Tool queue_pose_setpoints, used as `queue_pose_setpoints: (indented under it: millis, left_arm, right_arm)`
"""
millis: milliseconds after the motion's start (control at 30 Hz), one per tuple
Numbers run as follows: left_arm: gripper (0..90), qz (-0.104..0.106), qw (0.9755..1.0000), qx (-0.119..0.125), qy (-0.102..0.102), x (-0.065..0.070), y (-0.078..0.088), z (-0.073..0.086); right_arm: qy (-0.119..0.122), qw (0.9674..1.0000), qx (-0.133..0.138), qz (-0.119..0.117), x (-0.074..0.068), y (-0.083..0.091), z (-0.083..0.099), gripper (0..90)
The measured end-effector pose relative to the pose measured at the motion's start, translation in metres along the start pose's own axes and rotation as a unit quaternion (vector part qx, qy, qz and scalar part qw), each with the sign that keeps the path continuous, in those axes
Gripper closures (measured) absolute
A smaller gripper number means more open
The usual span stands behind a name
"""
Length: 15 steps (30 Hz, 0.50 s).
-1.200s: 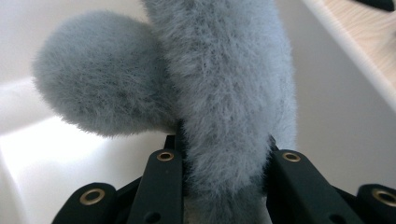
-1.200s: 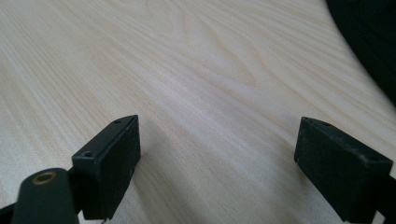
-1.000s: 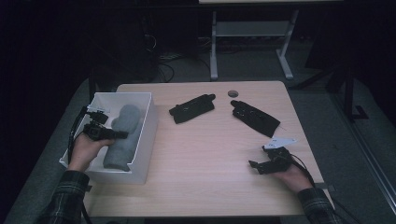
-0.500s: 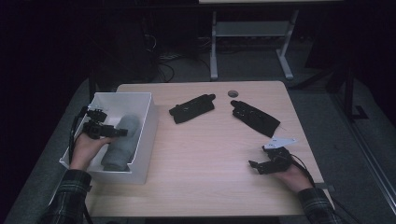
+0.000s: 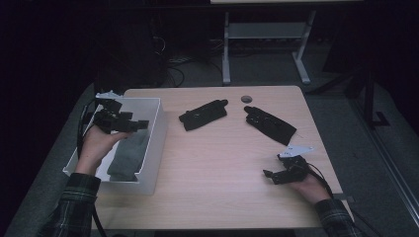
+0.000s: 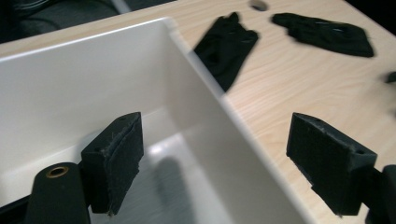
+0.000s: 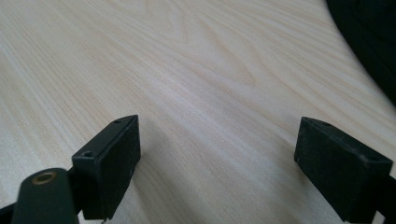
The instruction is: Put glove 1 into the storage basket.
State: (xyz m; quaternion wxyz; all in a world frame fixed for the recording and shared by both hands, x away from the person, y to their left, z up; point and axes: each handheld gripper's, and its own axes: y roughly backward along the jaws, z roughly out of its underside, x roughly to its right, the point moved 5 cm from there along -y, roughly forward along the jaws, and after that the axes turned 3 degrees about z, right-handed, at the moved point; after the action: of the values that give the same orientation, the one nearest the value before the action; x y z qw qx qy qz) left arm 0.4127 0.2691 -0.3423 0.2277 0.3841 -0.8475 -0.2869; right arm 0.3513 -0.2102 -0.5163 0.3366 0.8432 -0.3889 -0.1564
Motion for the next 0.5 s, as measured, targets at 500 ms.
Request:
queue_pose_setpoints:
  millis: [500]
  left_arm:
    - [18.0,0.059,0.9970,0.003,-0.051,0.072,-0.035,-0.019]
  right_arm:
    - [-0.004,1.0000,-0.002,0.004,0.001,0.000,0.000,12.5]
